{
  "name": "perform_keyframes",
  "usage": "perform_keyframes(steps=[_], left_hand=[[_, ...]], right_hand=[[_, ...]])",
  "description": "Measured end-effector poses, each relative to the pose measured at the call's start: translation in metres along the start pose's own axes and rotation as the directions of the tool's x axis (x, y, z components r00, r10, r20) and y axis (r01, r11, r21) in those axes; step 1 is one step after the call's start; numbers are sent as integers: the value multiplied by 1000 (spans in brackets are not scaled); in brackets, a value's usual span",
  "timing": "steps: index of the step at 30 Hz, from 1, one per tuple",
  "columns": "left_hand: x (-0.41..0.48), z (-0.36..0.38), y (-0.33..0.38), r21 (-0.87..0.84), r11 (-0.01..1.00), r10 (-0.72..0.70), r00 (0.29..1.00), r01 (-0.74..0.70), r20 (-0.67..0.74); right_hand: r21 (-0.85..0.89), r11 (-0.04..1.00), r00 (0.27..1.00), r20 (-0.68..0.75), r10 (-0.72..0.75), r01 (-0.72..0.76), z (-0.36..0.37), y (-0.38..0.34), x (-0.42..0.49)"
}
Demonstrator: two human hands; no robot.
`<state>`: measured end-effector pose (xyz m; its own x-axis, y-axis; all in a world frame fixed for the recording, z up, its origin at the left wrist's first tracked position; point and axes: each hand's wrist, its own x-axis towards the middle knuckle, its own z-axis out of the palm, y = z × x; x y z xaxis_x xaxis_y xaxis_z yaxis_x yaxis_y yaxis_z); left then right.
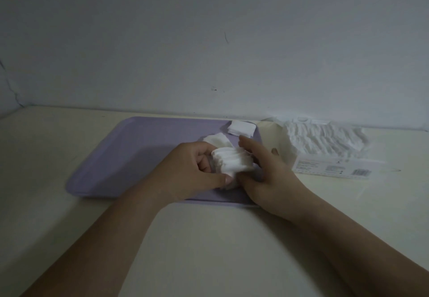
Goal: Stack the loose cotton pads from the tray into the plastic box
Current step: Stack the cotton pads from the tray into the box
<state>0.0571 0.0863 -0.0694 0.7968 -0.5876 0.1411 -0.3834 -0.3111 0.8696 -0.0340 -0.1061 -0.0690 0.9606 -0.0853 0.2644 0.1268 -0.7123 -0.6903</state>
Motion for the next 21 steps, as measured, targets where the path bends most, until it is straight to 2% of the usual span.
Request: perform_keyframes(steps=[2,4,8,10,12,15,18,21], left_hand=[[0,4,-1,16,1000,11,1000,-11,14],[2,10,-1,45,999,19,999,-22,46],[4,21,-1,102,995,9,998,-15,63],[3,24,1,155,988,11,999,-16,37],[1,25,4,156,987,34,999,-35,11],[-2,21,11,68,996,56,997,-53,-49],[-4,15,15,-11,998,57,987,-60,-147],[-6,12,22,-126,988,70,987,-89,-146]], right_hand=[[-65,995,991,101,86,-80,1,-8,-1],[-121,988,977,177,117,-96,3,-16,-2],[-73,991,944,304,128,-111,-4,-30,-1],[-57,992,940,318,124,-112,-7,-29,-2],[-38,994,950,292,108,-101,-5,-21,-1],[118,989,991,106,76,-89,1,-9,0],[240,970,999,-39,-21,30,-9,-2,4],[372,928,999,-30,-16,26,-27,-8,5]])
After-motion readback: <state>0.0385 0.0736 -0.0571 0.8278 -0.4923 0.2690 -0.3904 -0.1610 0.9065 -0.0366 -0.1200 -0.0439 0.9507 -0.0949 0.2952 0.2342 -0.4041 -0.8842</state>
